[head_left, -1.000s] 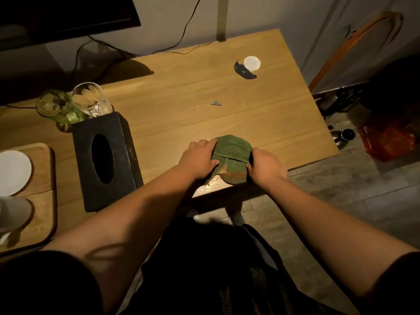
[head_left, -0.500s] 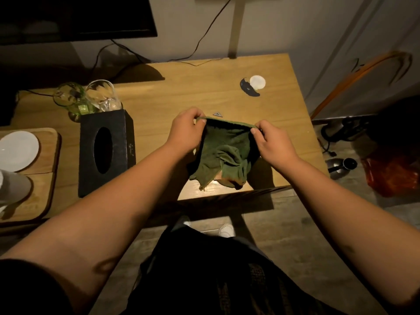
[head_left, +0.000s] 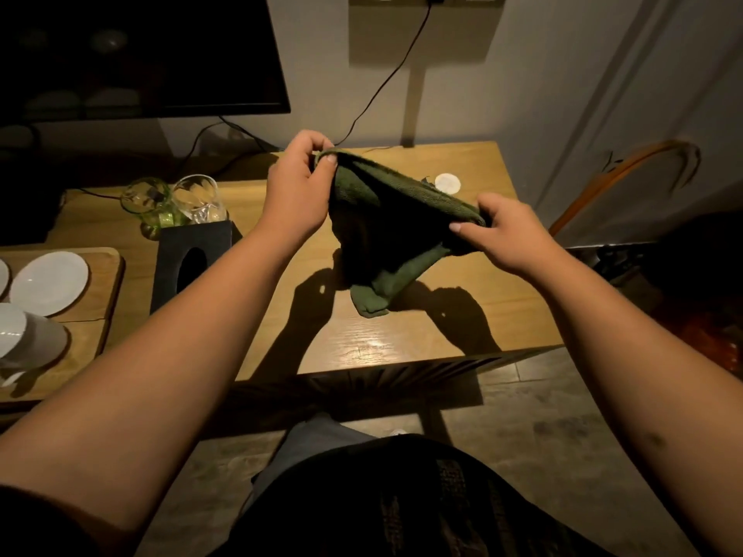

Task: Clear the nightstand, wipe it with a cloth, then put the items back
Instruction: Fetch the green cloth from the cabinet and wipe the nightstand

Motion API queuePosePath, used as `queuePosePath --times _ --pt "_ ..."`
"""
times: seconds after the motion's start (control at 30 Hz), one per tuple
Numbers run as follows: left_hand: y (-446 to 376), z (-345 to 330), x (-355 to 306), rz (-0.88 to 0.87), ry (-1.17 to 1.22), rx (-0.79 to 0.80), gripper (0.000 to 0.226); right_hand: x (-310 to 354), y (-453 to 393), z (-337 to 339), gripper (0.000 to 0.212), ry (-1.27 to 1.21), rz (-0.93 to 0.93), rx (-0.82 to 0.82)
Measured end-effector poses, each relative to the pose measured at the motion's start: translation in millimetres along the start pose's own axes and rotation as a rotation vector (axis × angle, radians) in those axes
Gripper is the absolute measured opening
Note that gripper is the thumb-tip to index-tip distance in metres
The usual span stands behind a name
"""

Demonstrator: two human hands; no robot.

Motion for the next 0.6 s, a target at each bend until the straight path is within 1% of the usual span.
queuePosePath --times 0.1,0.17,0.23,0.27,0.3,0.33,0.37,0.4,0.43,0.47,0.5,0.53,0.6 --pt "-5.7 4.7 -19.3 -0.036 0.025 -0.007 0.007 1.0 0.7 11.2 0.019 -0.200 -0.005 -0.050" --pt "-13.4 8.4 -30.4 -0.088 0.053 -0.018 0.005 1.9 1.3 16.2 0.019 -0.464 -0.019 -0.054" --pt "-17.3 7.1 -32.2 -0.084 0.188 -0.036 0.006 5.3 1.3 20.2 0.015 -0.699 -0.027 -0.057" --pt "-16.0 2.5 -28.0 -0.012 0.308 -0.015 0.014 7.5 0.3 21.1 0.013 -0.781 -0.028 -0.060" --pt "-8.9 -6.4 -17.8 0.124 0.436 0.059 0.023 10.3 -0.5 20.0 0.012 -0.854 -0.031 -0.045" --pt "3.3 -19.1 -3.1 0.277 0.497 0.185 0.030 13.3 -0.6 17.2 0.011 -0.911 -0.040 -0.021" --pt "20.4 -33.6 9.3 0.392 0.449 0.345 0.031 15.6 -0.5 13.9 0.012 -0.950 -0.057 0.005" --pt "38.3 -47.7 21.5 0.443 0.317 0.512 0.026 17.0 -0.2 10.0 0.012 -0.968 -0.082 0.033" --pt "54.2 -60.5 34.5 0.461 0.191 0.645 0.018 17.2 0.3 5.3 0.011 -0.961 -0.117 0.067" --pt "66.6 -71.4 44.1 0.461 0.115 0.712 0.011 15.7 1.6 1.1 0.010 -0.942 -0.159 0.103" --pt "74.6 -76.9 50.3 0.470 0.101 0.726 0.008 14.1 2.6 -3.3 0.009 -0.929 -0.203 0.135" --pt "79.4 -80.5 54.6 0.488 0.119 0.707 0.007 10.9 3.2 -7.4 0.010 -0.921 -0.252 0.157" --pt "82.5 -79.3 56.3 0.533 0.217 0.624 0.006 -1.0 4.0 -15.2 0.017 -0.924 -0.403 0.174"
Point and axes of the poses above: each hand's wrist, its own y-axis away from the middle knuckle, its own z-axis out of the back of the hand, x = y × z, the point moved 3 cm from there along -y, towards the middle knuckle, and after that the axes turned 10 degrees about y, right-handed, at the moved point
